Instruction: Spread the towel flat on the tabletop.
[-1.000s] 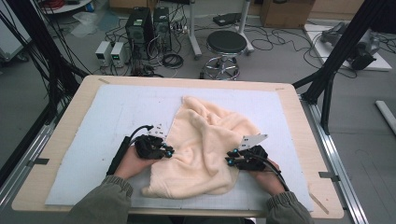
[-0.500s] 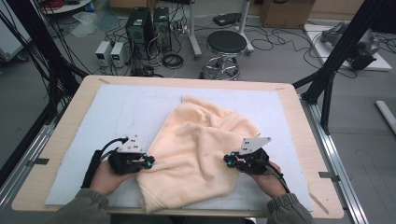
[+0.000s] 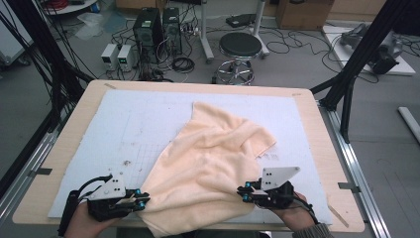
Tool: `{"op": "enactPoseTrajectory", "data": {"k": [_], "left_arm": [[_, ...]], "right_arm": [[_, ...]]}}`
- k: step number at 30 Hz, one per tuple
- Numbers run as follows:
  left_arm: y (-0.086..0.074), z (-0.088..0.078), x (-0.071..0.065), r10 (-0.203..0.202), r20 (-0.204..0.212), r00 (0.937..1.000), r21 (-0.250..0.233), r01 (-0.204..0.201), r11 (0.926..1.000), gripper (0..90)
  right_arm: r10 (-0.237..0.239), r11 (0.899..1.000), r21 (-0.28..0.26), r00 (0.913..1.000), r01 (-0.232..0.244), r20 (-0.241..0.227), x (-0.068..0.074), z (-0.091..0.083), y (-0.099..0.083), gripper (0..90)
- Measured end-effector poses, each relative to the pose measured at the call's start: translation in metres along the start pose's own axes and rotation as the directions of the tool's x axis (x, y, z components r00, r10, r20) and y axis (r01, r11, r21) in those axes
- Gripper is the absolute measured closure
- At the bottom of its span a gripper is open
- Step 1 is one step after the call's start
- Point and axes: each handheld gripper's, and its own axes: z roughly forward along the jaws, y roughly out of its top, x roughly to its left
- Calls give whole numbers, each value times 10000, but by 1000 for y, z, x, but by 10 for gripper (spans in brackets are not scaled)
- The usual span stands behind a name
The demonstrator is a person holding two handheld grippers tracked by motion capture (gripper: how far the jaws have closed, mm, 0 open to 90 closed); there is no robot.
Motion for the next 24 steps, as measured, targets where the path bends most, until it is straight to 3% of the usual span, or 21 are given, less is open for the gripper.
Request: {"op": "enactPoseTrajectory", "data": {"k": [3,5,7,11,14,17,19,21,24], "left_arm": [[13,6,13,27,-115,9999,-424,-32,9991,630],[22,13,23,-148,181,9997,-814,162,9965,608],[33,24,35,-25,248,9997,-927,47,9957,577],[50,57,59,-94,141,9999,-876,106,9961,525],[54,82,77,-88,-150,9998,-560,80,9984,508],[51,98,94,-152,-557,9983,-297,136,9995,498],[46,106,104,-452,-720,9964,-122,445,9989,498],[41,114,110,-695,-740,9948,368,724,9967,499],[38,123,112,-674,-732,9950,1070,750,9914,546]], "right_arm": [[-120,9995,-306,9998,125,179,-2,-9,6,750],[-53,9991,-422,9994,67,334,-10,-11,10,715],[9,9995,-331,9974,15,724,-23,-10,11,666],[728,9972,-291,9886,-696,1320,-58,2,3,598],[1231,9922,-33,9767,-1245,1756,-79,11,-4,568],[1440,9875,343,9690,-1539,2006,-94,20,-12,548],[1692,9808,613,9642,-1851,2041,-101,26,-18,546],[1925,9747,749,9610,-2107,1985,-106,31,-24,547],[2030,9687,1025,9594,-2259,1958,-109,39,-32,560]]}}
